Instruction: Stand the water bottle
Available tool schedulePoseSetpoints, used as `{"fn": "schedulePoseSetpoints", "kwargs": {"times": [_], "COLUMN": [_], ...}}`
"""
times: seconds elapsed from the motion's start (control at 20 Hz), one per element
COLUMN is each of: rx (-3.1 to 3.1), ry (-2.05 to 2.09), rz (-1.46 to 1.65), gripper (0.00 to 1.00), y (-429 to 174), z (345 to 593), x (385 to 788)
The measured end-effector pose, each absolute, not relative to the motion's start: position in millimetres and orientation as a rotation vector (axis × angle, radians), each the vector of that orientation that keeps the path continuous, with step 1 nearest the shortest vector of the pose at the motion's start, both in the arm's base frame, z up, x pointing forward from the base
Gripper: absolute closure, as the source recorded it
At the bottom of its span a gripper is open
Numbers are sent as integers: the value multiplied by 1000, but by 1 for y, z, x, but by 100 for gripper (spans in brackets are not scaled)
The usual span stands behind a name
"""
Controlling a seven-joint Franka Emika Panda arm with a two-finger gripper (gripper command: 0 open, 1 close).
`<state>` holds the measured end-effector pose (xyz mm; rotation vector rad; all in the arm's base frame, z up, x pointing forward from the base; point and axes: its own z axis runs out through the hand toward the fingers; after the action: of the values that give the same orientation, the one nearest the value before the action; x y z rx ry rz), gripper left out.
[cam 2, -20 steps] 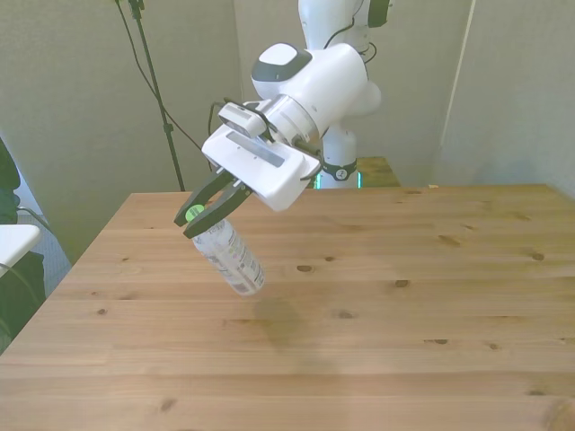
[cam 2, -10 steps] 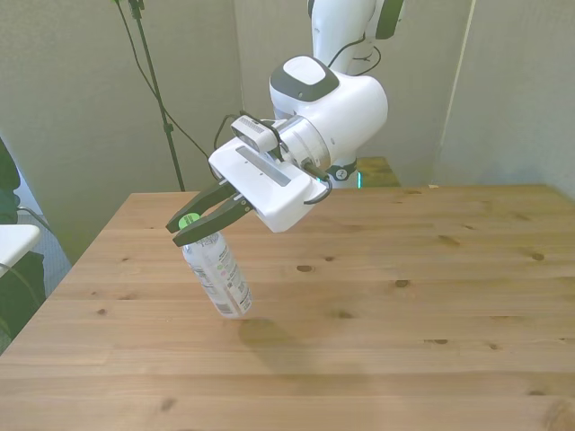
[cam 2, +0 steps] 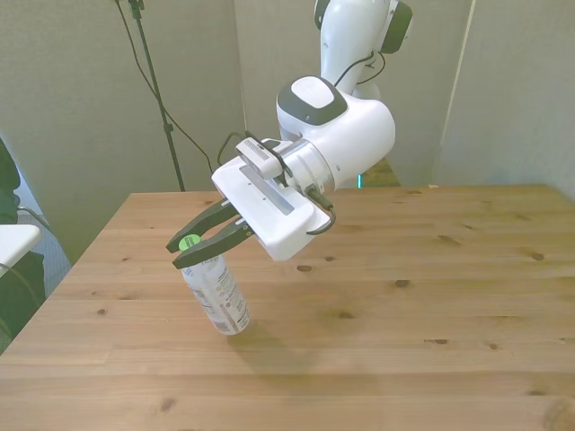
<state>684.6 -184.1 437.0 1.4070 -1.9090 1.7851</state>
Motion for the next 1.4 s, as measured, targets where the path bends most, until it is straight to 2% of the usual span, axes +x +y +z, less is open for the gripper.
{"fn": "schedulePoseSetpoints", "kwargs": {"times": [0.3, 0.6, 0.85, 0.9, 1.4], "rx": [1355, 1310, 1295, 1295, 1295], "ry": [-1930, -1890, -1870, -1863, -1857], "rz": [1836, 1890, 1914, 1918, 1911], "gripper": [100, 100, 100, 0, 0], "y": [-192, -182, -181, -182, -186], "z": [436, 417, 400, 399, 396], "x": [707, 721, 713, 710, 695]}}
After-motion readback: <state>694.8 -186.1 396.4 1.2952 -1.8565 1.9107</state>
